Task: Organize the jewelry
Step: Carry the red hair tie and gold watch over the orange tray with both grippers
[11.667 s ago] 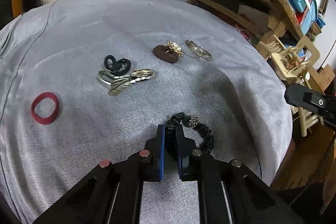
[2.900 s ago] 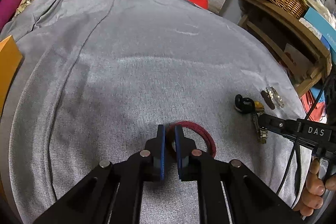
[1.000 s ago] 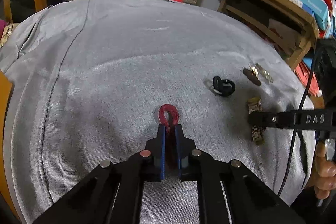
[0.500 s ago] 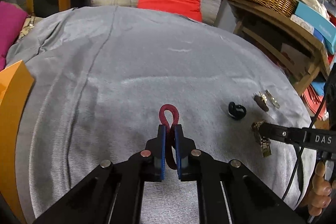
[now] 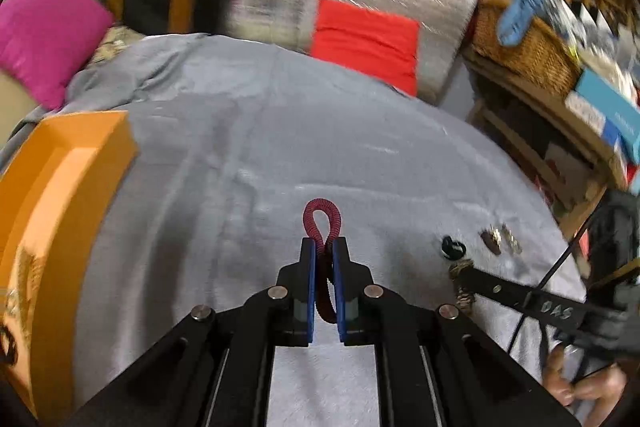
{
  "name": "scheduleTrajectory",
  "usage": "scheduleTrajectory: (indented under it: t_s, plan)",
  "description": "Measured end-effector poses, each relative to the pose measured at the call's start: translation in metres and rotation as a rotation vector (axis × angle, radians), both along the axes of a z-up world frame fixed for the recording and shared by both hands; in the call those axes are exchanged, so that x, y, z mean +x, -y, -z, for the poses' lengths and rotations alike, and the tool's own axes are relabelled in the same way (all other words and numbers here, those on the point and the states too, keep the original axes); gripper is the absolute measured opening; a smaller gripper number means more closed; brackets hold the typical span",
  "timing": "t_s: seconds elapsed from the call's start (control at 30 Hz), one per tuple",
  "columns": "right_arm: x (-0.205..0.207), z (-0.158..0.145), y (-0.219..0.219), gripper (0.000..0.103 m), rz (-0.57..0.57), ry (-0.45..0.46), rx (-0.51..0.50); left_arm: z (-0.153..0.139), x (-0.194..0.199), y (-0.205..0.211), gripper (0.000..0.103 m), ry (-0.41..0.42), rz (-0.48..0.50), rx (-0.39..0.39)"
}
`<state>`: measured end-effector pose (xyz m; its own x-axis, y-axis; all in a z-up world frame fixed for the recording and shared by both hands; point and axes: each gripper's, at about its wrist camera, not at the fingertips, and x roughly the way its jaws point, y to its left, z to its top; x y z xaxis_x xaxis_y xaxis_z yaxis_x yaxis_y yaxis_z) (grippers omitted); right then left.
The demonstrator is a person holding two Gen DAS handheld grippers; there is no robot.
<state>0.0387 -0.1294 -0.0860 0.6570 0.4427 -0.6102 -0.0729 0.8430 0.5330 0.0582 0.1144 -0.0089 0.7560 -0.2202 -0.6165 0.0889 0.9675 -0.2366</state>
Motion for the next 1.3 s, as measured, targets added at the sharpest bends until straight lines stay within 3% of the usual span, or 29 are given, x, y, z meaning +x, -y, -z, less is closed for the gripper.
scheduleTrajectory:
  t_s: [0.07,0.27,0.4,0.6,0.77,1.0,1.3]
  plan:
    - [-0.001,-0.003,-0.013,0.008,-0.02,0.011,0.005,-0.007,-0.008,-0.016,0.008,0.025,-0.039,-0.006]
    - [-0.002,-0.023,-0.079,0.008,-0.12,0.024,-0.027,-0.028,-0.039,-0.083,0.008,0.141,-0.217,0.079]
    - [0.006,-0.051,-0.146,0.008,-0.212,0.065,-0.059,-0.032,-0.058,-0.144,0.008,0.173,-0.362,0.075]
    - [0.016,-0.086,-0.242,0.008,-0.345,0.125,-0.063,-0.026,-0.073,-0.208,0.008,0.152,-0.51,0.063]
    - [0.024,-0.094,-0.312,0.008,-0.431,0.142,-0.061,-0.012,-0.076,-0.246,0.008,0.089,-0.606,0.066]
    - [0.042,-0.078,-0.381,0.008,-0.508,0.079,-0.057,0.014,-0.077,-0.292,0.008,-0.012,-0.671,0.002]
    - [0.04,-0.05,-0.412,0.008,-0.565,0.025,-0.07,0.038,-0.076,-0.323,0.008,-0.089,-0.61,-0.082]
